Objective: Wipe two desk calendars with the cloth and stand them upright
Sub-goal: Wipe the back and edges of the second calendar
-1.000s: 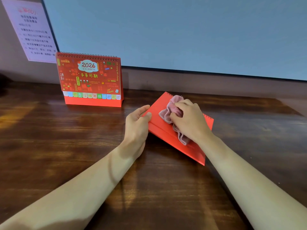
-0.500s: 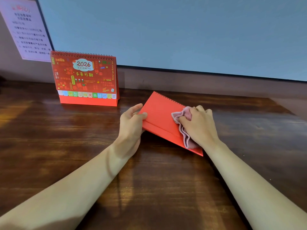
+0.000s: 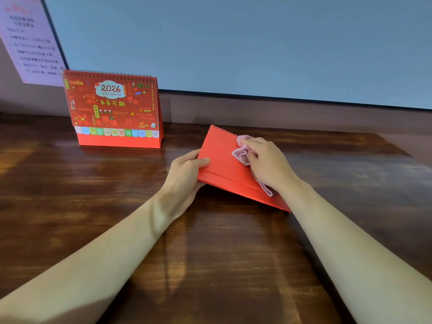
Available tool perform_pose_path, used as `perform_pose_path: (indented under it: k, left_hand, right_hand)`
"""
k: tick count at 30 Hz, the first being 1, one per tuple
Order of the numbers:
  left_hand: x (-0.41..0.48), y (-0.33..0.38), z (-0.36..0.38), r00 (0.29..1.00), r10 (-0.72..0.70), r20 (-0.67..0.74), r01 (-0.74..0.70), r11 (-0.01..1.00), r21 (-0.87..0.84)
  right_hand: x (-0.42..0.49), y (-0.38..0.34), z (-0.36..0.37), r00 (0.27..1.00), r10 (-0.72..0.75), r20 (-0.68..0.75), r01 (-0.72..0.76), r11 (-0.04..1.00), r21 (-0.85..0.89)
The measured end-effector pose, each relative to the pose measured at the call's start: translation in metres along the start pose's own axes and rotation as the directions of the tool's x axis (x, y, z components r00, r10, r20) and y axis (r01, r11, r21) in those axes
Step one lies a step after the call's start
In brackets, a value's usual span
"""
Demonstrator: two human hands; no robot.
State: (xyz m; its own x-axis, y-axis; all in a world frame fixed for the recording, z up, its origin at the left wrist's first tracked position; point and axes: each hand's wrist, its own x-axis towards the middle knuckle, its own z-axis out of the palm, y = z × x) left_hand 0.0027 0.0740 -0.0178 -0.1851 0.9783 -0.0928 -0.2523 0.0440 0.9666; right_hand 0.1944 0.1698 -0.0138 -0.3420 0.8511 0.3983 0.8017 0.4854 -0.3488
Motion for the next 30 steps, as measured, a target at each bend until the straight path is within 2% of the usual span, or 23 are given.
perform_pose_path:
  k: [3, 7, 9, 12, 14, 19, 21, 23, 27, 30]
  left_hand:
    - [0.001, -0.002, -0.002, 1.0, 0.017, 0.004, -0.017, 1.0, 0.009]
    - [-0.001, -0.003, -0.002, 0.999, 0.045, 0.024, -0.045, 0.999, 0.008]
    - [-0.001, -0.003, -0.002, 0.998, 0.052, 0.03, -0.053, 0.999, 0.008]
    - [-0.002, -0.003, 0.0, 0.997, 0.06, 0.047, -0.061, 0.998, 0.018]
    - [-0.002, -0.003, 0.0, 0.996, 0.069, 0.054, -0.07, 0.997, 0.027]
    - [0.0, -0.005, -0.002, 0.995, 0.091, 0.049, -0.093, 0.995, 0.034]
    - [0.0, -0.006, -0.003, 0.994, 0.098, 0.046, -0.099, 0.995, 0.026]
    - [0.0, -0.007, -0.003, 0.994, 0.104, 0.042, -0.105, 0.994, 0.02]
    - [0.001, -0.007, -0.004, 0.994, 0.103, 0.046, -0.105, 0.994, 0.028]
    - [0.001, -0.007, -0.004, 0.993, 0.108, 0.039, -0.109, 0.994, 0.023]
  right_hand:
    - [-0.002, -0.013, 0.004, 0.989, -0.142, 0.044, 0.142, 0.99, 0.011]
    - [-0.003, -0.012, -0.006, 0.982, -0.186, 0.026, 0.187, 0.982, -0.033]
    - [-0.001, -0.004, -0.012, 0.992, -0.127, -0.016, 0.125, 0.986, -0.108]
    - [0.001, 0.005, -0.016, 0.994, 0.047, -0.102, -0.058, 0.993, -0.107]
    - [-0.001, 0.002, -0.016, 0.99, 0.064, -0.125, -0.076, 0.993, -0.089]
    - [-0.007, -0.019, -0.019, 0.974, -0.212, -0.079, 0.207, 0.976, -0.069]
    - [-0.007, -0.016, -0.019, 0.969, -0.235, -0.076, 0.228, 0.97, -0.088]
    - [-0.007, -0.009, -0.019, 0.976, -0.191, -0.104, 0.177, 0.976, -0.13]
    - [-0.01, 0.014, -0.022, 0.987, 0.017, -0.158, -0.04, 0.989, -0.146]
    - [-0.013, 0.022, -0.027, 0.986, 0.078, -0.15, -0.098, 0.987, -0.128]
